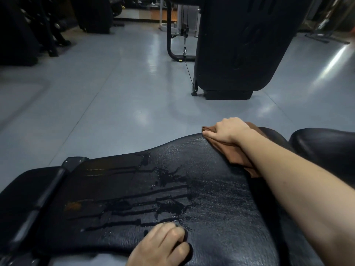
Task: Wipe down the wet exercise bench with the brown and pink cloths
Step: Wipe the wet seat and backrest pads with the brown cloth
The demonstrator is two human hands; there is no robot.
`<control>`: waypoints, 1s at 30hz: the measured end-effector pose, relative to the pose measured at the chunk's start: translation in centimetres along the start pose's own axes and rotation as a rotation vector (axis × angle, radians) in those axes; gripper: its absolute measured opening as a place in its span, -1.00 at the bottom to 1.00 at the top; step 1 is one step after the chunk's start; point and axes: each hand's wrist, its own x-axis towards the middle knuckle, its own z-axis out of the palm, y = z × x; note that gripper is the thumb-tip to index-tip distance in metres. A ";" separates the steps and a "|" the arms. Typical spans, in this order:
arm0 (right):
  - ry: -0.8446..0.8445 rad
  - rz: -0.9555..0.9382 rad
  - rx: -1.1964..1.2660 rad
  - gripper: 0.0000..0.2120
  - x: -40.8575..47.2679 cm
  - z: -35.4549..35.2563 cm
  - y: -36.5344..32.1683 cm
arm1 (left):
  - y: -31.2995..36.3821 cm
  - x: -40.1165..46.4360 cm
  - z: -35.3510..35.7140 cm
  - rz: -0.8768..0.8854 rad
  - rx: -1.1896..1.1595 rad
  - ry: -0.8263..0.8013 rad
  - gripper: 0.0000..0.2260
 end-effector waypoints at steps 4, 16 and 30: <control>0.010 -0.105 0.015 -0.21 1.7 -0.5 -4.8 | 0.0 -0.1 0.1 -0.003 0.005 0.008 -0.87; 0.012 -0.236 0.043 -0.25 2.6 -1.4 -12.0 | -0.3 -0.4 0.3 0.005 -0.011 -0.011 -0.90; -0.035 0.013 0.031 -0.15 -1.4 -0.5 -0.1 | -0.2 -0.1 0.1 -0.023 -0.009 0.015 -0.82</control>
